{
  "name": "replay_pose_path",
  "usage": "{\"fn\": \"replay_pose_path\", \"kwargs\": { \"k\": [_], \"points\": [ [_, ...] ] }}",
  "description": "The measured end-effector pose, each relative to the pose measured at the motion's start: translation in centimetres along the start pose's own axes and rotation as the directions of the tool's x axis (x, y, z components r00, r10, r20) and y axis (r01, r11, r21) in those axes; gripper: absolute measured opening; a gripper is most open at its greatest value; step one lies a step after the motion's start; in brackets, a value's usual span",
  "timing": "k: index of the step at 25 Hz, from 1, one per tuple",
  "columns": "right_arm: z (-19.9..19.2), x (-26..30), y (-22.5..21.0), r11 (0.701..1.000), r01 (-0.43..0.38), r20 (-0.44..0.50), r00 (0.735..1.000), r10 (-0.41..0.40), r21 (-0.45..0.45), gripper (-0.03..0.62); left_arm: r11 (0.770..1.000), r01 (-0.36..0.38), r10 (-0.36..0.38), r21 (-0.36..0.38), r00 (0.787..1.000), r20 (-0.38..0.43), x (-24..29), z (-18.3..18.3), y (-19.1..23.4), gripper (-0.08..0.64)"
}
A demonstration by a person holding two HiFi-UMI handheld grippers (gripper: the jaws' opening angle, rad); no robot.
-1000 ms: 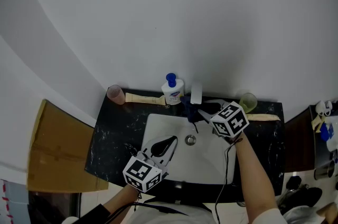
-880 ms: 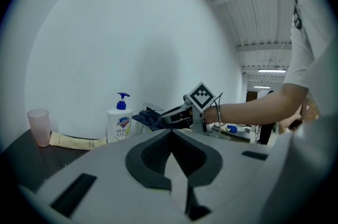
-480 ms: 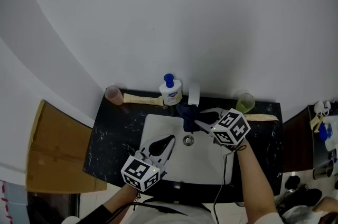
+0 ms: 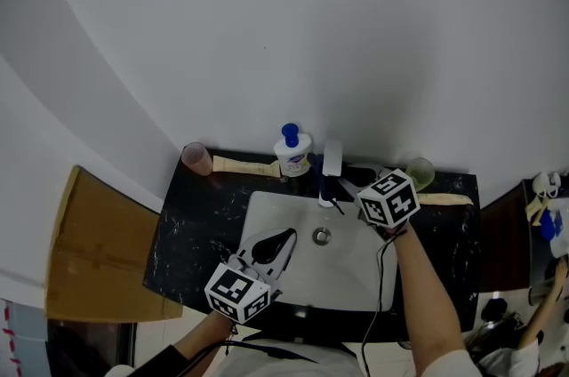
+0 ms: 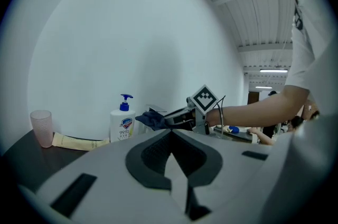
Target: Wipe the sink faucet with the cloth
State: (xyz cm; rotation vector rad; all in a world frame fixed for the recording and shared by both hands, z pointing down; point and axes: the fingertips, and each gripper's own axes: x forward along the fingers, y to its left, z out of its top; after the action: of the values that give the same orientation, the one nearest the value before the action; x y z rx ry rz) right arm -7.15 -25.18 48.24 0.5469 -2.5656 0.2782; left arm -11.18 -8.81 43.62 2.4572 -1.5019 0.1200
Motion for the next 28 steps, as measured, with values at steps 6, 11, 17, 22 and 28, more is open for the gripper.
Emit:
{"fn": "replay_pose_path", "kwargs": {
  "k": [6,11,17,22,28],
  "points": [
    [-1.2,-1.4,4.2,0.987,-0.161,-0.034,0.986,0.160,-0.015,0.080,1.000,0.000,0.000,0.002,1.000,0.000,0.1,-0.1,0.2,0.002],
    [-2.0,-2.0,5.6,0.975,-0.219,-0.061,0.974,0.217,-0.031,0.080,1.000,0.015,-0.015,0.006,1.000,-0.002,0.6,0.1,-0.1,0.002],
    [-0.4,-0.4,0.1,0.999,-0.028,0.026,0.999,0.027,0.032,0.080,1.000,0.011,-0.011,0.007,1.000,-0.001,0.6,0.3,0.0,0.002],
    [-0.5,-0.6,0.4,0.999,-0.025,0.037,0.999,0.023,0.047,0.080,1.000,0.002,-0.002,0.004,1.000,-0.008,0.2,-0.1,0.5,0.002],
    [-1.9,-1.9,5.3,0.981,-0.196,-0.037,0.980,0.196,-0.011,0.080,1.000,0.012,-0.012,-0.003,1.000,-0.010,0.4,-0.2,0.4,0.002]
  ]
}}
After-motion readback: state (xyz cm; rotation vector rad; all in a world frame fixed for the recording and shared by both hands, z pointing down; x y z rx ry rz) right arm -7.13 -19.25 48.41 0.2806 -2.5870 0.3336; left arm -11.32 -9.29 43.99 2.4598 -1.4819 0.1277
